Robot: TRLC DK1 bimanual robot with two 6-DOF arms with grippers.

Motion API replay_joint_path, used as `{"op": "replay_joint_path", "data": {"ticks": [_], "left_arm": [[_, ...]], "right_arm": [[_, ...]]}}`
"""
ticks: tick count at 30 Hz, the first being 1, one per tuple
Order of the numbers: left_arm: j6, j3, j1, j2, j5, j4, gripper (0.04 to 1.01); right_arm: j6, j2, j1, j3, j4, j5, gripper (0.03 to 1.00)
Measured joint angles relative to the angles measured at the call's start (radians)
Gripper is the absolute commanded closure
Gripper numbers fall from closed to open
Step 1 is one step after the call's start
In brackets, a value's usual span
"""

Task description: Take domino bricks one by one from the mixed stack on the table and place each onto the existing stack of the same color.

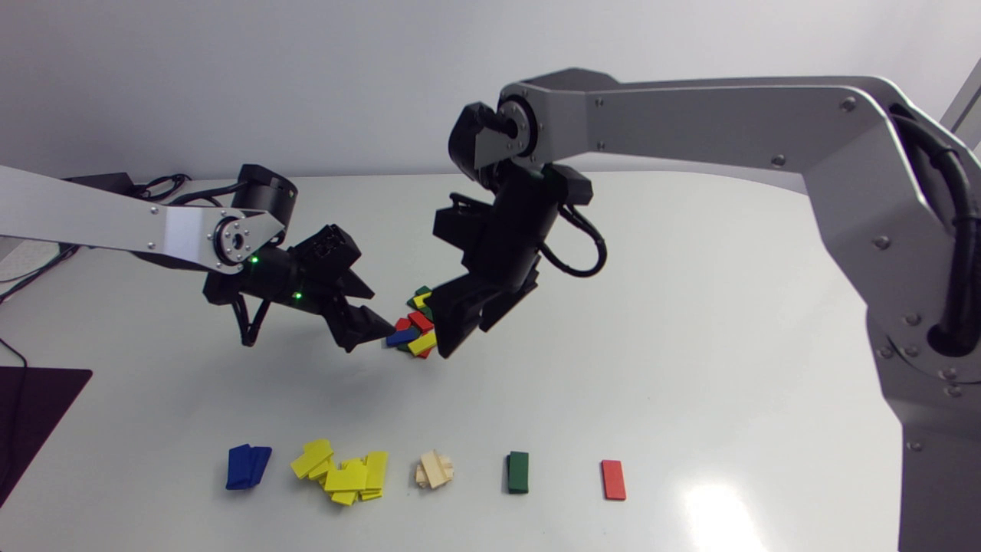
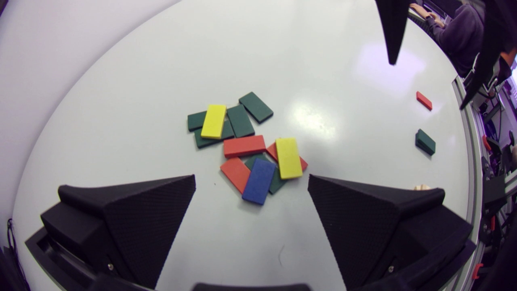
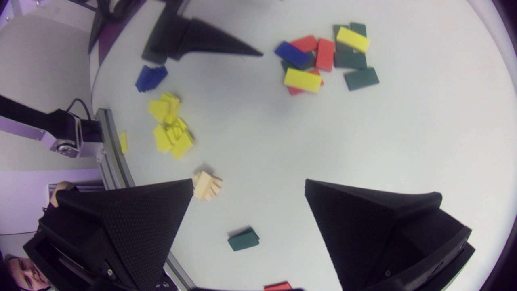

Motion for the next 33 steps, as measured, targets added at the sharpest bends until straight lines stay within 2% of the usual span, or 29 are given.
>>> {"op": "replay_joint_path", "data": {"ticks": [3, 8, 13, 21, 25, 29, 33], "left_arm": [[-0.028, 0.058, -0.008, 0.063, -0.024, 0.033, 0.056], [-0.077, 0.159, -0.020, 0.156, -0.063, 0.090, 0.054], [-0.114, 0.279, -0.027, 0.259, -0.110, 0.121, 0.056], [-0.162, 0.467, -0.027, 0.430, -0.179, 0.130, 0.056], [-0.176, 0.492, -0.027, 0.463, -0.193, 0.127, 0.057], [-0.176, 0.492, -0.027, 0.464, -0.192, 0.096, 0.064], [-0.175, 0.456, -0.032, 0.436, -0.175, 0.073, 0.064]], "right_arm": [[0.010, -0.046, 0.000, -0.120, 0.057, 0.040, 0.066], [0.014, -0.163, 0.007, -0.216, 0.067, 0.080, 0.066], [0.018, -0.291, 0.030, -0.257, 0.077, 0.080, 0.066], [0.036, -0.383, 0.062, -0.358, 0.097, 0.081, 0.066], [0.036, -0.401, 0.062, -0.373, 0.107, 0.084, 0.066], [0.036, -0.406, 0.062, -0.373, 0.110, 0.084, 0.066], [0.036, -0.407, 0.062, -0.373, 0.114, 0.084, 0.066]]}}
